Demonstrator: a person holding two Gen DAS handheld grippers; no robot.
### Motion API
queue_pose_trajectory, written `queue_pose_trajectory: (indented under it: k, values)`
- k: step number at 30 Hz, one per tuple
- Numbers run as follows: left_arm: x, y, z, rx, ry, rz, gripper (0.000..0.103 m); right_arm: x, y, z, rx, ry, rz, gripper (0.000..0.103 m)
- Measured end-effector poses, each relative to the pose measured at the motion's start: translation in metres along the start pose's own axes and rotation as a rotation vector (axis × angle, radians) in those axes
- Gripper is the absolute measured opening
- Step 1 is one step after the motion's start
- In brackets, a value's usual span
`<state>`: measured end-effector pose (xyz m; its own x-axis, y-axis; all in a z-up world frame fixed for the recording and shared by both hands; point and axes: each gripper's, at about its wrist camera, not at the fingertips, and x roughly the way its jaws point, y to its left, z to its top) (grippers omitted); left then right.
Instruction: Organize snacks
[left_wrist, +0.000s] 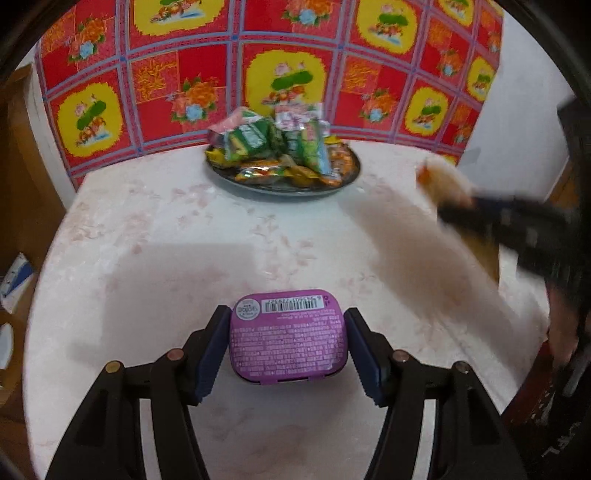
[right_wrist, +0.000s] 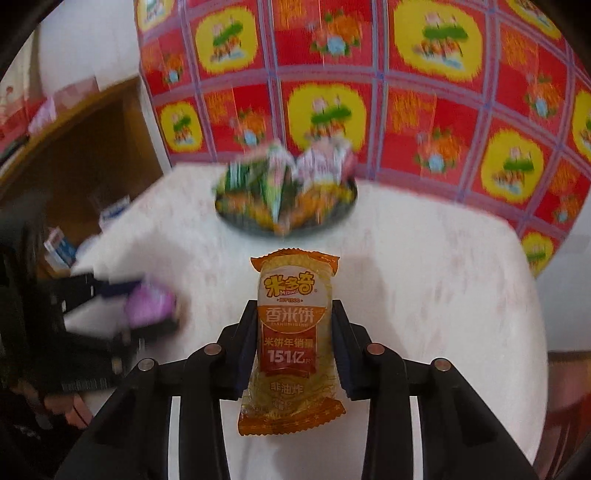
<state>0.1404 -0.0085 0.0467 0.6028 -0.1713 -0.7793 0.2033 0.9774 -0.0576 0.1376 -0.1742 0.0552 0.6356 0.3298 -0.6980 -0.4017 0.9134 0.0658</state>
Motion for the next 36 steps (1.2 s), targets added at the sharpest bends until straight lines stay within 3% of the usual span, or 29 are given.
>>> queue_pose_trajectory:
  k: [4,10,12,17,20,24,27,31,32,35,36]
  values:
    - [-0.011,0.004,0.028,0.032,-0.052,0.074,0.065,0.009,-0.004,0.046,-0.046,-0.060,0.018,0.038]
    - [0.005,0.015,0.094,0.059,-0.108,0.001,0.065,0.057,-0.017,0.107,-0.050,-0.067,0.084,0.038]
    - [0.019,0.024,0.116,0.029,-0.100,-0.047,0.065,0.075,-0.022,0.120,-0.041,-0.062,0.111,0.038]
    - [0.041,0.025,0.149,0.054,-0.143,-0.074,0.065,0.111,-0.029,0.141,-0.046,-0.029,0.157,0.038]
    - [0.053,0.019,0.154,0.068,-0.147,-0.089,0.065,0.120,-0.029,0.142,-0.057,-0.032,0.165,0.038]
    - [0.067,0.016,0.155,0.076,-0.175,-0.031,0.065,0.130,-0.031,0.145,-0.067,-0.021,0.121,0.038]
    - [0.074,0.014,0.156,0.098,-0.191,-0.010,0.065,0.136,-0.036,0.149,-0.047,-0.015,0.143,0.038]
    - [0.075,0.015,0.154,0.112,-0.220,-0.035,0.066,0.137,-0.035,0.152,-0.064,-0.013,0.179,0.038]
    - [0.075,0.016,0.153,0.105,-0.228,-0.050,0.072,0.138,-0.033,0.153,-0.073,-0.011,0.186,0.038]
    - [0.073,0.021,0.150,0.089,-0.249,-0.065,0.078,0.140,-0.032,0.155,-0.069,-0.015,0.207,0.046]
    - [0.074,0.023,0.150,0.087,-0.250,-0.073,0.082,0.141,-0.033,0.155,-0.062,-0.021,0.212,0.056]
